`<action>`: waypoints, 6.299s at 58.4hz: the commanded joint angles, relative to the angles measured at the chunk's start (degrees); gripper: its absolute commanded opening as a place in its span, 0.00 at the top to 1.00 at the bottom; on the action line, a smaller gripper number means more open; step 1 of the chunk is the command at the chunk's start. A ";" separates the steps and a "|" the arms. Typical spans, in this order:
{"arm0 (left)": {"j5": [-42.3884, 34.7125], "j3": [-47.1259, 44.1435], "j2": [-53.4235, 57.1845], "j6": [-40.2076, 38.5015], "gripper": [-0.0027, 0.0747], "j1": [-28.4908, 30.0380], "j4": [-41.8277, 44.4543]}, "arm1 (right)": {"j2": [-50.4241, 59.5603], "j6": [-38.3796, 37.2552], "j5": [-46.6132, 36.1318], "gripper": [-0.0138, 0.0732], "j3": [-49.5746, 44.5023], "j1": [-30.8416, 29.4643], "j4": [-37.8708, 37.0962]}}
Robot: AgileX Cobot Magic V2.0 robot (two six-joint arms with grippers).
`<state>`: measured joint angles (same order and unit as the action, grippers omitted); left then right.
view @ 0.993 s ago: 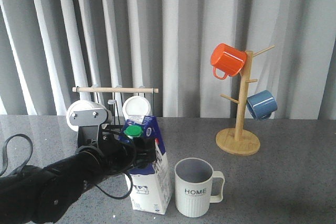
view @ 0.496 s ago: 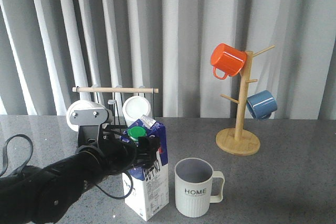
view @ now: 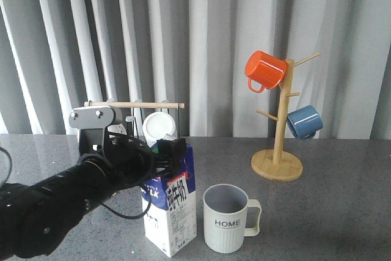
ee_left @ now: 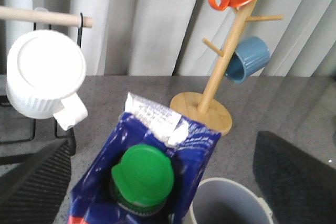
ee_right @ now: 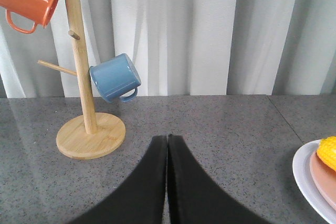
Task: Place milk next to cup
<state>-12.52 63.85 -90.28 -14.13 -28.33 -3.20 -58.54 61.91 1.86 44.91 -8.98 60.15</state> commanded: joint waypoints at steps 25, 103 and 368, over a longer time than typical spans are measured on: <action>1.43 1.38 17.71 8.95 0.82 0.86 -0.16 | 1.06 0.24 -1.86 0.85 1.80 -0.44 0.02; 3.43 -4.74 25.76 9.89 0.98 2.62 1.27 | 1.06 0.24 -1.86 0.85 1.80 -0.44 0.02; 10.17 -64.29 91.60 9.81 0.97 26.05 5.90 | 59.86 -71.79 -4.17 0.85 -46.99 8.72 -72.19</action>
<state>1.44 -1.27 0.71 -3.81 -2.32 2.79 0.48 -9.82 -0.94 -1.44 -0.33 -12.02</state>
